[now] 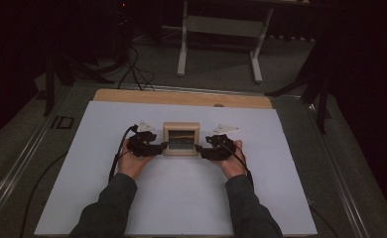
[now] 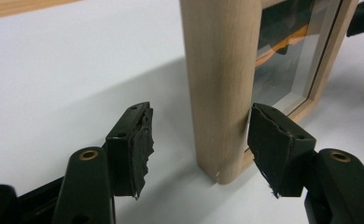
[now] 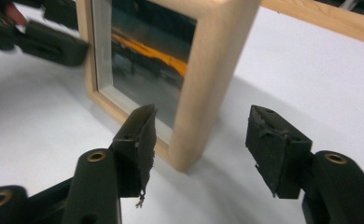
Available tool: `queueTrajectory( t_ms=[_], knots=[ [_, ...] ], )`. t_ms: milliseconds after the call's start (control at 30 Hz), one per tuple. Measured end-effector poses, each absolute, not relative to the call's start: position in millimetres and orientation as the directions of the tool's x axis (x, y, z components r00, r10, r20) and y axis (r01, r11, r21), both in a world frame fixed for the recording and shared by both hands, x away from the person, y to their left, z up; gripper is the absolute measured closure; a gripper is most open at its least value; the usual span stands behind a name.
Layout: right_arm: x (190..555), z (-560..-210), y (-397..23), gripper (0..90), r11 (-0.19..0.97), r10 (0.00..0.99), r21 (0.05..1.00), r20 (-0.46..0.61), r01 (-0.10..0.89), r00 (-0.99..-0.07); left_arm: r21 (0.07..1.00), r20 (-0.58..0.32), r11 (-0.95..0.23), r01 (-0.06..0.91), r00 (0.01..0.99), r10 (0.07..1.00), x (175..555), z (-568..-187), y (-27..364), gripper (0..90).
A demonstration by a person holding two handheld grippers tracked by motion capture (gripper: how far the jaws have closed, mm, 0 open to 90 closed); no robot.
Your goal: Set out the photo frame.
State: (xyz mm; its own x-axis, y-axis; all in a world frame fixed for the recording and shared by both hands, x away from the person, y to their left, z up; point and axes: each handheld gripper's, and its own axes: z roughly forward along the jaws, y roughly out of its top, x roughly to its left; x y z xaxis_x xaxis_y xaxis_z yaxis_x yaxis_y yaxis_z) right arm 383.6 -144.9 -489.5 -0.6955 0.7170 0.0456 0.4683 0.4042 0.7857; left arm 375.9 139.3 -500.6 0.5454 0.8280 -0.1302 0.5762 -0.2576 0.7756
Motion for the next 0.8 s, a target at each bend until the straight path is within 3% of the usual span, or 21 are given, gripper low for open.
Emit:
queueTrajectory(
  t_ms=[800],
  knots=[
    [344, -461, -192, 37.2, 0.385, 0.733, 0.83, -0.009, 0.404, -0.68, 0.862, -0.06, -0.225, 0.454, 0.531, 0.845, 321, -464, 191, 38.5]
  ],
)
